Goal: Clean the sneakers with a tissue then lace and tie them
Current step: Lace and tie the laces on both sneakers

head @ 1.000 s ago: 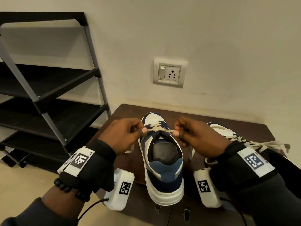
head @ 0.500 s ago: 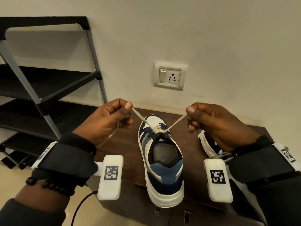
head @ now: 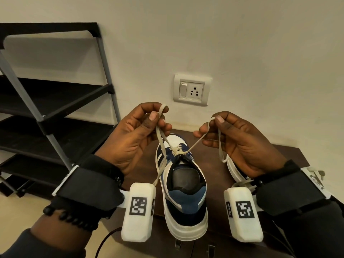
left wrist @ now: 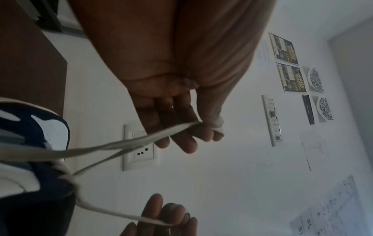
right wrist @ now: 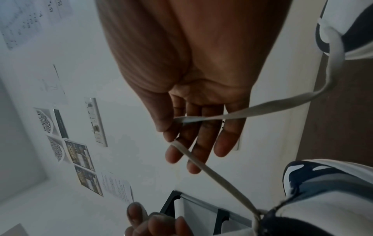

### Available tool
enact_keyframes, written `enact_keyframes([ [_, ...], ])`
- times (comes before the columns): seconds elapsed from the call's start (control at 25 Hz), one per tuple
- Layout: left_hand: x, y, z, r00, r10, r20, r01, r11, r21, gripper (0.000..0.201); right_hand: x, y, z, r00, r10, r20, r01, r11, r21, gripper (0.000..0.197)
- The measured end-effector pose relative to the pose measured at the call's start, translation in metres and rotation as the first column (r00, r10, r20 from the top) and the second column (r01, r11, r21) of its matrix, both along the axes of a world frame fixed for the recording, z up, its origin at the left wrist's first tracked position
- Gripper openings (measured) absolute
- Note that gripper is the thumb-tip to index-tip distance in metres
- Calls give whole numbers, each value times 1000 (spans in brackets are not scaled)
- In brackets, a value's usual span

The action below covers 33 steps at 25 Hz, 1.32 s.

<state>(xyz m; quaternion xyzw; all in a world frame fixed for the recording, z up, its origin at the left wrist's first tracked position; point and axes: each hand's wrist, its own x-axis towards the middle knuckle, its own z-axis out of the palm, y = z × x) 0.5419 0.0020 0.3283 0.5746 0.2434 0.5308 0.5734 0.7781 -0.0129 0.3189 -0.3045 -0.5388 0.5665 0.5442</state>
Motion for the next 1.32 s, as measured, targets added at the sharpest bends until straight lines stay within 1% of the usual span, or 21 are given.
enact_keyframes([
  [0.2,-2,0,3,999,31,-20,-30,999,23,33,-1,3,-2,998,-47,49,47,999,-9,25],
  [0.36,-4,2,2,996,63,-62,-60,997,46,27,-4,3,-1,992,-75,102,73,997,27,32],
  [0.48,3,0,2,993,42,-111,-36,998,58,24,-10,4,-2,973,-129,190,113,989,93,23],
  [0.6,9,1,4,983,-2,-181,13,998,57,20,-17,8,1,968,-151,202,130,985,115,12],
  [0.64,7,3,5,980,14,-200,-7,999,40,18,-18,9,2,968,-158,195,138,984,115,10],
  [0.68,3,6,4,973,62,-223,-60,998,18,15,-18,10,2,968,-165,188,146,983,110,9],
  [0.72,-3,10,3,957,140,-255,-146,989,-3,14,-18,11,2,968,-170,182,153,983,106,8],
  [0.76,-12,14,3,918,245,-313,-262,965,-13,12,-17,12,1,968,-175,177,159,982,103,7],
  [0.8,-21,17,1,845,358,-398,-390,921,-1,14,-17,12,-1,968,-178,174,163,982,100,6],
  [0.84,-30,19,-3,726,461,-509,-506,860,57,22,-16,12,-1,968,-181,174,166,981,100,6],
  [0.88,-37,20,-8,580,515,-631,-556,816,156,35,-15,13,-1,967,-184,177,168,981,100,6],
  [0.92,-39,20,-12,449,509,-734,-496,826,269,47,-14,13,-1,966,-185,181,169,981,99,6],
  [0.96,-38,19,-17,372,449,-812,-339,881,332,52,-14,13,-1,966,-183,182,167,981,99,6],
  [1.0,-34,18,-22,356,347,-868,-133,938,320,50,-14,13,0,967,-181,179,166,981,98,6],
  [1.04,-28,16,-28,363,229,-903,37,965,259,43,-14,13,0,967,-179,180,163,982,98,7],
  [1.08,-23,16,-34,376,146,-915,127,970,207,34,-13,14,0,966,-179,184,163,982,99,8],
  [1.12,-20,15,-38,400,127,-908,147,969,200,24,-13,14,0,965,-181,190,165,981,98,9],
  [1.16,-20,15,-43,425,133,-895,130,970,206,16,-12,13,-1,964,-185,194,169,981,93,10],
  [1.2,-21,16,-44,422,130,-897,117,974,196,8,-11,13,-1,963,-189,190,175,981,88,11],
  [1.24,-24,17,-44,409,94,-908,126,979,158,3,-10,13,-1,964,-192,186,180,980,84,10],
  [1.32,-38,18,-38,358,3,-934,140,989,57,11,-8,13,-1,963,-202,180,191,979,75,9],
])
